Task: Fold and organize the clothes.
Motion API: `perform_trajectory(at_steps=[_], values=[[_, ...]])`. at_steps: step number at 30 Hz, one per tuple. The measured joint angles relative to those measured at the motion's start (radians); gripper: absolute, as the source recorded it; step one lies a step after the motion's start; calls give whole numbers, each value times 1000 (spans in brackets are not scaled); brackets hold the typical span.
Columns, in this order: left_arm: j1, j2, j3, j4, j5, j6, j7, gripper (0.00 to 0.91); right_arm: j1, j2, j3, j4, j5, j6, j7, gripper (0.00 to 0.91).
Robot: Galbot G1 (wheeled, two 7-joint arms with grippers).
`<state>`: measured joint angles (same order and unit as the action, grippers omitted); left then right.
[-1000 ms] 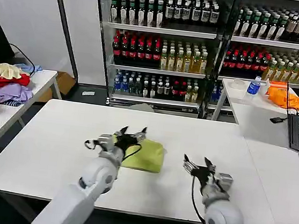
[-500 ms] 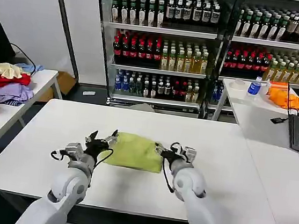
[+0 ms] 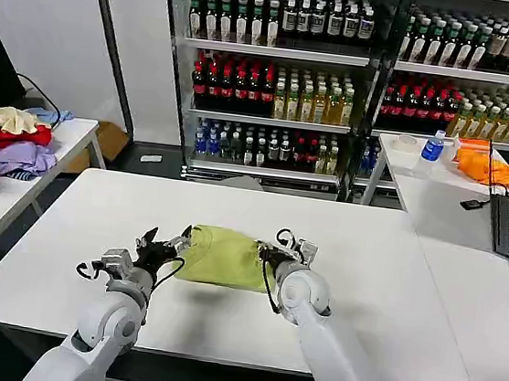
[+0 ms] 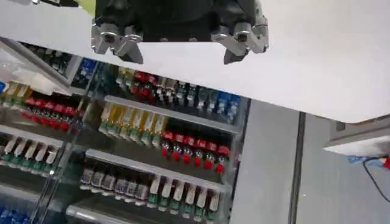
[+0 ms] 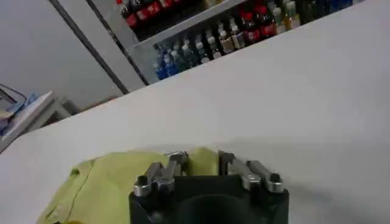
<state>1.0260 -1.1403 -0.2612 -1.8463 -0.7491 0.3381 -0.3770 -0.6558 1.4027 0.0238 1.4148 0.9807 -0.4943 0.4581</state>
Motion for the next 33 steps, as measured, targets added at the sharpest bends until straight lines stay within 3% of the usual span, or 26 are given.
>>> perform_trajectory(at_steps=[9, 19, 20, 21, 27, 33], values=[[9, 2, -9, 4, -8, -2, 2, 907, 41, -15, 5, -50, -20, 7, -22, 0], [18, -15, -8, -6, -12, 1, 4, 907, 103, -92, 28, -121, -132, 20, -102, 10], [18, -15, -7, -6, -12, 1, 4, 907, 109, -100, 31, -127, -143, 20, -112, 725], [18, -16, -5, -6, -11, 1, 4, 907, 114, -108, 33, -134, -157, 20, -122, 907], [18, -16, -3, -6, -11, 1, 5, 907, 125, -130, 44, -158, -234, 39, -180, 907], [23, -9, -3, -15, 0, -5, 13, 907, 95, -159, 54, -134, -339, 143, -215, 907]])
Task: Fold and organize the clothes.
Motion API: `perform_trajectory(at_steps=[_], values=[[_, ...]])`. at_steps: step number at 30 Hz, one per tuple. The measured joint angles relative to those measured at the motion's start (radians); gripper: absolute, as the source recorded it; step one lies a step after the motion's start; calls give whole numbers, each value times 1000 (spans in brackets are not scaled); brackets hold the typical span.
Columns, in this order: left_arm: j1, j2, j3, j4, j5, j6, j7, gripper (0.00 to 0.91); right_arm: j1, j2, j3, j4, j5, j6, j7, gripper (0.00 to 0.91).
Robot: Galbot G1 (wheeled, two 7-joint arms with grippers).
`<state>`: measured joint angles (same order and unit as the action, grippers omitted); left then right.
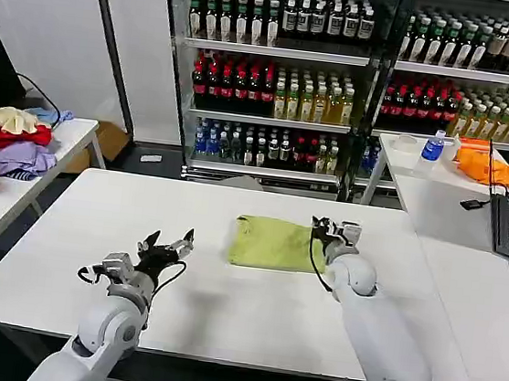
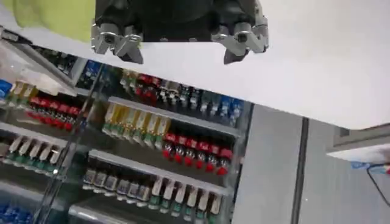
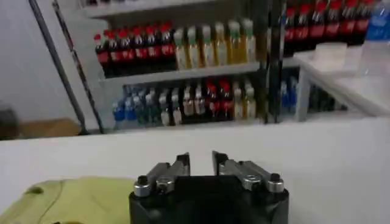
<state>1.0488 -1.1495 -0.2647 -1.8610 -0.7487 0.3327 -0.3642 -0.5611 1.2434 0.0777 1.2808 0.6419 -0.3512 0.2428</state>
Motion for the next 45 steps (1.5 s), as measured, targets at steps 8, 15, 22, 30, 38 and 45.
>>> perform_trajectory(at_steps=[8, 15, 22, 30, 38, 45], values=[[5, 8, -1, -18, 16, -1, 15, 907, -153, -58, 60, 167, -172, 172, -10, 907], [14, 18, 6, -36, 37, -3, 29, 907, -371, -106, 173, 364, -250, 222, -28, 907], [31, 23, 11, -62, 59, -7, 40, 907, -567, -127, 283, 539, -270, 222, -42, 907], [54, 27, 6, -90, 75, -7, 42, 907, -697, -134, 351, 664, -276, 217, -43, 907], [73, 17, 6, -111, 94, -7, 44, 907, -766, -131, 390, 735, -284, 199, -38, 907], [91, 17, -2, -128, 101, -7, 46, 907, -805, -130, 411, 775, -286, 191, -38, 907]])
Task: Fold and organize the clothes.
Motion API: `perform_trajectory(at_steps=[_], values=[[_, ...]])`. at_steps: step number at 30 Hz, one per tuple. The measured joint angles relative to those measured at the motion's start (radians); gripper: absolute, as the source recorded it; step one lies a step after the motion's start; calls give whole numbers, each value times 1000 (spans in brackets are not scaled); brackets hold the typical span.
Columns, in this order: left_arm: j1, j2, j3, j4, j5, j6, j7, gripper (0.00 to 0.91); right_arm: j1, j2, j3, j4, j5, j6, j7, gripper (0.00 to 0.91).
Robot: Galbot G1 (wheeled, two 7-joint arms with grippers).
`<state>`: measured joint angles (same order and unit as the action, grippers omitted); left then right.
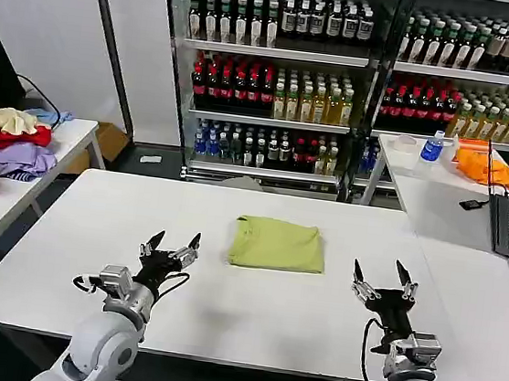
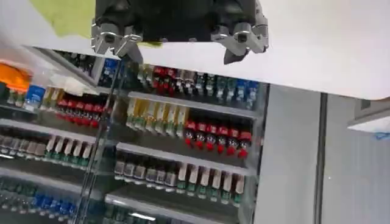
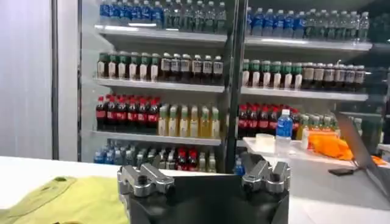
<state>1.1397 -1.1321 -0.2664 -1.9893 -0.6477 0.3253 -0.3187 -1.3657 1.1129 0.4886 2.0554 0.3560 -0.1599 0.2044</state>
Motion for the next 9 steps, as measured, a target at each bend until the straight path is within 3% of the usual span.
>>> perform_trajectory(at_steps=[9], values=[[17, 3, -5, -22, 20, 0, 8, 907, -32, -2, 23, 35, -2, -7, 10, 907]])
